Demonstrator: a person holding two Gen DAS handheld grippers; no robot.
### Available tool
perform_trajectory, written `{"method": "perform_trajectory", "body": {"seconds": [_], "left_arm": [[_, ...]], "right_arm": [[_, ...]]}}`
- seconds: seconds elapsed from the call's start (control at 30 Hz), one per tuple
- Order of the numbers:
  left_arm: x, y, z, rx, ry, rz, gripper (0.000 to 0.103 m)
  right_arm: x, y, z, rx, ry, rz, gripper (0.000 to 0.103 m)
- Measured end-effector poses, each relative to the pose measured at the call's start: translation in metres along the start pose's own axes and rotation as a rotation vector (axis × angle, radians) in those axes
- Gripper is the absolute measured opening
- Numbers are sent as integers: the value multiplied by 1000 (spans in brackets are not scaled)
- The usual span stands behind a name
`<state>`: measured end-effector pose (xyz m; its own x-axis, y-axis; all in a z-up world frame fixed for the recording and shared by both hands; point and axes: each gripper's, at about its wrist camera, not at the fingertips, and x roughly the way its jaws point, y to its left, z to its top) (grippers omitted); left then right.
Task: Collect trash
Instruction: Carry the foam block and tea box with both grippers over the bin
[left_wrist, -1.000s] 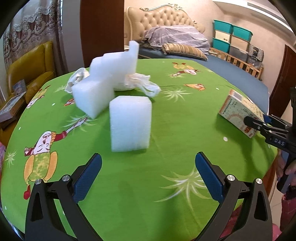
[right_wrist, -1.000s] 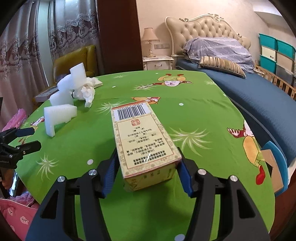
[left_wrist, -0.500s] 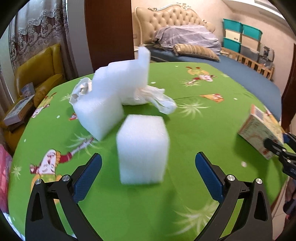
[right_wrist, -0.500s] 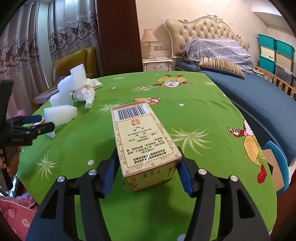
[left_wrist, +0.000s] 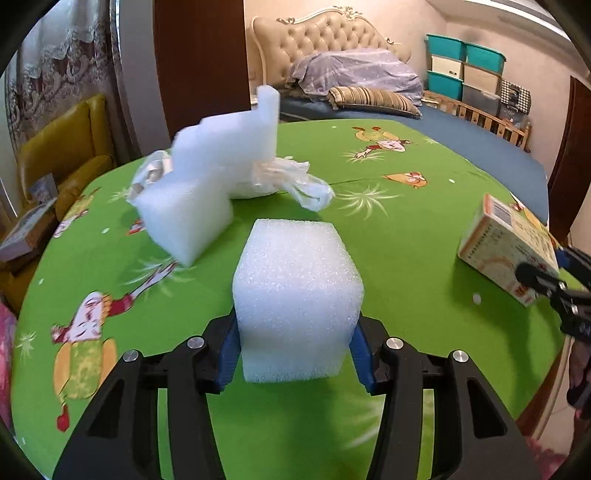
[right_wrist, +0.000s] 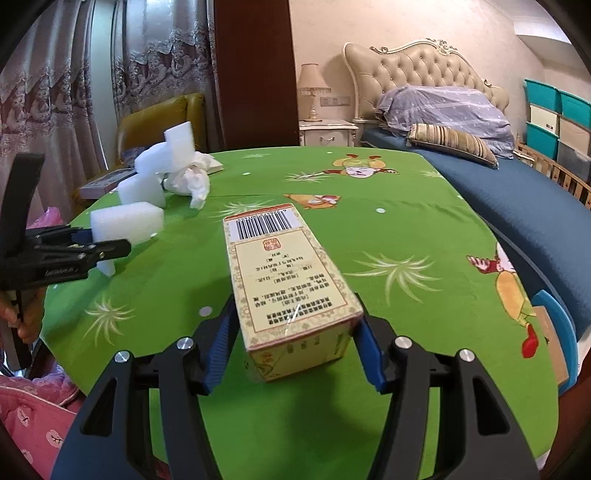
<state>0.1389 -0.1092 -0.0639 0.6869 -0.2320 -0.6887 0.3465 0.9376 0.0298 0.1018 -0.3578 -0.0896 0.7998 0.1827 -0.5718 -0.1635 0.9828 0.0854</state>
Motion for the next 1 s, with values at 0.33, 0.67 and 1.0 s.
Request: {"method": "perform_trajectory", "body": {"seconds": [0.33, 0.67, 1.0], "left_arm": [[-36, 51, -36, -112, -28, 59, 47], [-65, 79, -59, -136, -68, 136, 47], [-96, 108, -71, -177, -124, 193, 47]], "right_arm": [[5, 53, -3, -92, 12, 93, 57], [11, 112, -2, -205, 36, 172, 57], [8, 161, 12, -315, 7, 213, 57]]}}
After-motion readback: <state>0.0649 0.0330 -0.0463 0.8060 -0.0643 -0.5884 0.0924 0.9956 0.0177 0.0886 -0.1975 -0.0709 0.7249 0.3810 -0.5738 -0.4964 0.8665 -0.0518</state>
